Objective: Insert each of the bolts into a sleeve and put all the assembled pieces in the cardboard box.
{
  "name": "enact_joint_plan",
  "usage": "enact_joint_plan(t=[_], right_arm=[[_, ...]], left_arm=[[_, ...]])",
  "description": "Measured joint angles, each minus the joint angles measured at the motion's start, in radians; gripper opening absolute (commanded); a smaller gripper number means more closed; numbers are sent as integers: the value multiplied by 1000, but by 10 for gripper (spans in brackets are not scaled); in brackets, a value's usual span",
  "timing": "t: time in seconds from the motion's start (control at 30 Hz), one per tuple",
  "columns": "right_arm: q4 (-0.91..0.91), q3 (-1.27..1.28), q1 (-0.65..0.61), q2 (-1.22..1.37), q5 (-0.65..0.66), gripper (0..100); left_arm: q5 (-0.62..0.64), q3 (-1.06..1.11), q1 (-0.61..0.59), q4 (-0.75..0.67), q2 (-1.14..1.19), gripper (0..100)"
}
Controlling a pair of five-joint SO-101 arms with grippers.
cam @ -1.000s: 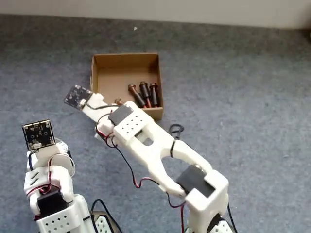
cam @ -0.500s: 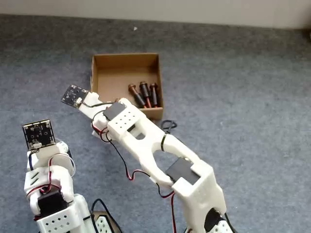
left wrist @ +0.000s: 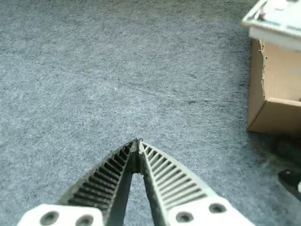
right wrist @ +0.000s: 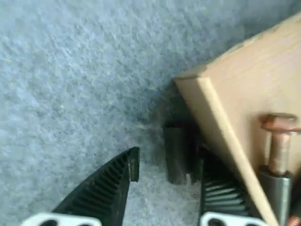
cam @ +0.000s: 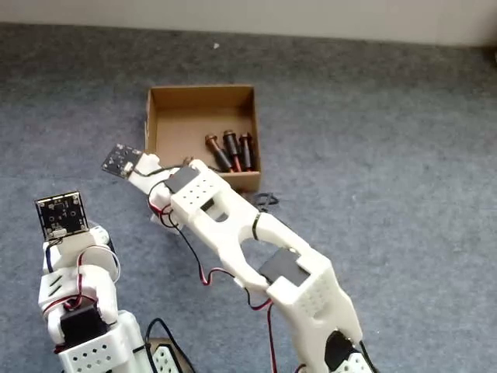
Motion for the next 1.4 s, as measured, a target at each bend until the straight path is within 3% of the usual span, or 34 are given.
enact_joint_plan(t=[0.17, 0.43, 0.9, 1.2, 1.4], right_arm=[[61, -94, 11, 68, -2, 181], [98, -176, 29, 129, 0, 3], [331, -210, 38, 8, -2, 5], [370, 104, 40, -299, -17, 5], [276, 390, 63, -543, -40, 5]], left_arm=[[0, 0, 0, 0, 0, 7], [0, 0, 0, 0, 0, 7], [0, 0, 0, 0, 0, 7], [3, 0, 0, 0, 0, 7], [3, 0, 0, 0, 0, 7]])
